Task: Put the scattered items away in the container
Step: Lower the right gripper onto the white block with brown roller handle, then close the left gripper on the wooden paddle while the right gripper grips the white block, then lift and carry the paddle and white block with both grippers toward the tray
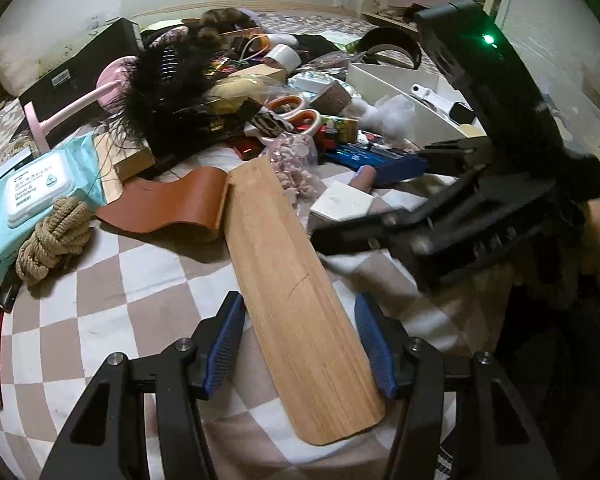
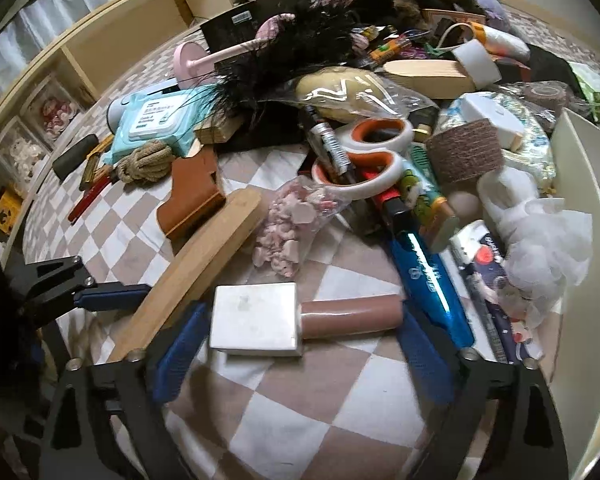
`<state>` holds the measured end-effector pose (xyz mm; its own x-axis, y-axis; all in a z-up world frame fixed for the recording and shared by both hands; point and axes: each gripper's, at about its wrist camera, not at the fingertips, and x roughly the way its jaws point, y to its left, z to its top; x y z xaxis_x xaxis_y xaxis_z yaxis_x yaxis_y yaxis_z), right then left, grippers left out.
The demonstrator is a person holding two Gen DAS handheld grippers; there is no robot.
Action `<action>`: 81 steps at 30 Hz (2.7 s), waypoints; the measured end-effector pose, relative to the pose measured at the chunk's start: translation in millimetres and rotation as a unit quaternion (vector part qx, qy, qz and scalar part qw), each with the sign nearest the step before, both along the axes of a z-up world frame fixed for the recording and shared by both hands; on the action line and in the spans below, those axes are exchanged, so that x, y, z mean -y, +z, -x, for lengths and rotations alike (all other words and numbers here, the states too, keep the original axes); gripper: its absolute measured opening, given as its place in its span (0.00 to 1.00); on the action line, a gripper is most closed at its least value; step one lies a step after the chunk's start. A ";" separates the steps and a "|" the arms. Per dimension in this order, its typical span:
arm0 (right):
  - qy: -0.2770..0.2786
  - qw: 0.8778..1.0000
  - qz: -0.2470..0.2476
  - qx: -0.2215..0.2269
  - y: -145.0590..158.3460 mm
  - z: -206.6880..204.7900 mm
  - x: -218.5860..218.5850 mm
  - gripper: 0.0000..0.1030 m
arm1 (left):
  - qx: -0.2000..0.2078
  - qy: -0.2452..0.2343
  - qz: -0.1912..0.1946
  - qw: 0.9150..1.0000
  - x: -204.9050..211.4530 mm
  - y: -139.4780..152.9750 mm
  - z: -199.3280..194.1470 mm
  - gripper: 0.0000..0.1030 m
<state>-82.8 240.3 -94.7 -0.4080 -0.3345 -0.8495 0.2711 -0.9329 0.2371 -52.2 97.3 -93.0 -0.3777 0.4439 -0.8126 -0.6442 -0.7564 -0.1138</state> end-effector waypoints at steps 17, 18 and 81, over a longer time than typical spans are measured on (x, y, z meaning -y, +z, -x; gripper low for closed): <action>-0.025 0.999 -0.038 -0.022 4.2 -3.8 1.0 0.85 | 0.028 0.033 -0.018 0.999 8.3 -1.4 8.6 0.54; -0.026 0.999 -0.038 -0.022 4.6 -4.0 1.4 0.85 | 0.029 0.035 -0.020 0.999 8.7 -1.1 8.9 0.53; -0.134 0.957 0.215 -0.138 104.2 -65.0 -67.7 0.85 | -0.088 0.106 -0.149 0.979 16.8 107.1 -26.4 0.41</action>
